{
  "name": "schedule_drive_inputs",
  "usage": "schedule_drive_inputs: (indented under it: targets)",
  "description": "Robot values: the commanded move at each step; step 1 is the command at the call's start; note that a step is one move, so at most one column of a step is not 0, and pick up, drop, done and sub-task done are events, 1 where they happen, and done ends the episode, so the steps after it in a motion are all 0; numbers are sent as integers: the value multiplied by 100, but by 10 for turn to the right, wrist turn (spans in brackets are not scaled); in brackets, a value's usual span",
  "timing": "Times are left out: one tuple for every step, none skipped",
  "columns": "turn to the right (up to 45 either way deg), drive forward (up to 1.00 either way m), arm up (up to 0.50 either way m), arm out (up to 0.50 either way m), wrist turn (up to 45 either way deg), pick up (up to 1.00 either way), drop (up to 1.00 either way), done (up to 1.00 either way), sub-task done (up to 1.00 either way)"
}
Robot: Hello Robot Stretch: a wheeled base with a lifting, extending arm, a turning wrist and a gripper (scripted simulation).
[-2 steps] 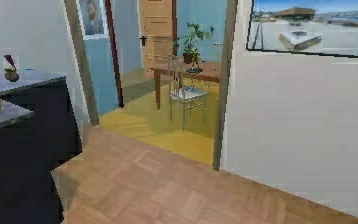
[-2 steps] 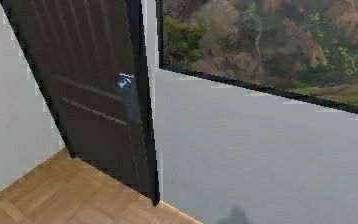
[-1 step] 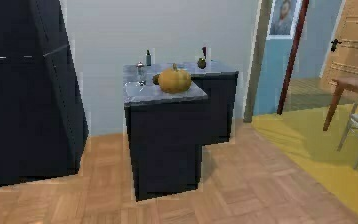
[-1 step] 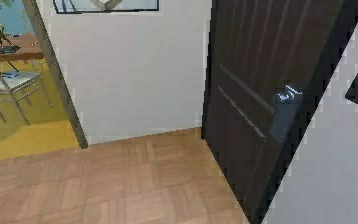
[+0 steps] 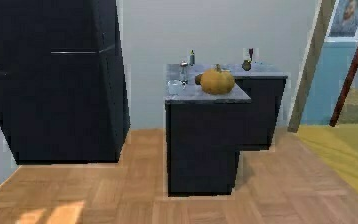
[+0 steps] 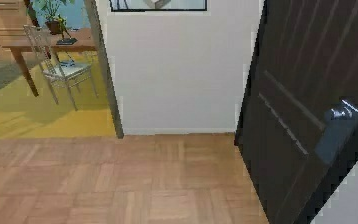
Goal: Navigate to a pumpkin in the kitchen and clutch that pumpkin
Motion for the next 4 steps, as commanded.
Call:
schedule_drive_inputs:
  targets:
    - [0,60,0,0,0,0,0,0,0]
    - [-450,0,0,0,0,0,0,0,0]
    - [-240,0,0,0,0,0,0,0,0]
    - [0,0,50,0,0,0,0,0,0]
